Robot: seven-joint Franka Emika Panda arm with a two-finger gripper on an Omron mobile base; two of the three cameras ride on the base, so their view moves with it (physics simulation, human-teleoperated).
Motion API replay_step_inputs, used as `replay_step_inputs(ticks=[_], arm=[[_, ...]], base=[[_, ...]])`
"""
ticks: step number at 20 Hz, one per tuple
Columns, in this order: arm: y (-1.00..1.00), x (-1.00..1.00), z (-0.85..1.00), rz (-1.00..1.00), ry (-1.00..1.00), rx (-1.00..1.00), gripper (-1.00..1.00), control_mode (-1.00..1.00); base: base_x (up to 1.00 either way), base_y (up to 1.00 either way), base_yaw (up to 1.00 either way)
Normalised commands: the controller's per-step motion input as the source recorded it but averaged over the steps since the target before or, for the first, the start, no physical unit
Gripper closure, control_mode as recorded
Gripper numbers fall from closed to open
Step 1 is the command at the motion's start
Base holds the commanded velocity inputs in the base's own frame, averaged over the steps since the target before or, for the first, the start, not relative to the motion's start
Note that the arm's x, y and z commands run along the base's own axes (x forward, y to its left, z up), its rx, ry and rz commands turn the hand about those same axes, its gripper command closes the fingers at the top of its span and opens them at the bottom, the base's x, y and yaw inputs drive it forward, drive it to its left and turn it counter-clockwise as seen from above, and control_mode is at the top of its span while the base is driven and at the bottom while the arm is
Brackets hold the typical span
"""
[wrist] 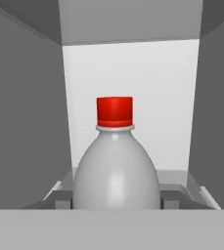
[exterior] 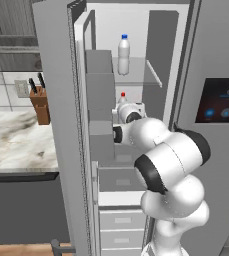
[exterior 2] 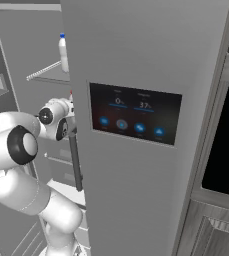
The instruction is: Take the bottled waters from the counter and place them in the freezer to freeze. Close the freezer door after placing the bottles.
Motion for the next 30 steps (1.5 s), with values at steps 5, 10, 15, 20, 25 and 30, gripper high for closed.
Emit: replay_step_inputs(ticks=[5, 10, 15, 20, 25, 30], arm=[[0.0, -0.02, 0.0, 0.0, 0.0, 0.0, -1.0, -1.0], [0.0, -0.01, 0.0, 0.0, 0.0, 0.0, -1.0, -1.0], [0.0, 0.0, 0.0, 0.0, 0.0, 0.0, -1.0, -1.0], [0.0, -0.05, 0.0, 0.0, 0.0, 0.0, -1.0, -1.0], [0.06, -0.37, 0.0, 0.0, 0.0, 0.0, -1.0, -1.0], [0.19, -0.67, 0.0, 0.0, -0.01, 0.0, -1.0, -1.0]], base=[[0.0, 0.0, 0.0], [0.0, 0.0, 0.0], [0.0, 0.0, 0.0], [0.0, 0.0, 0.0], [0.0, 0.0, 0.0], [0.0, 0.0, 0.0]])
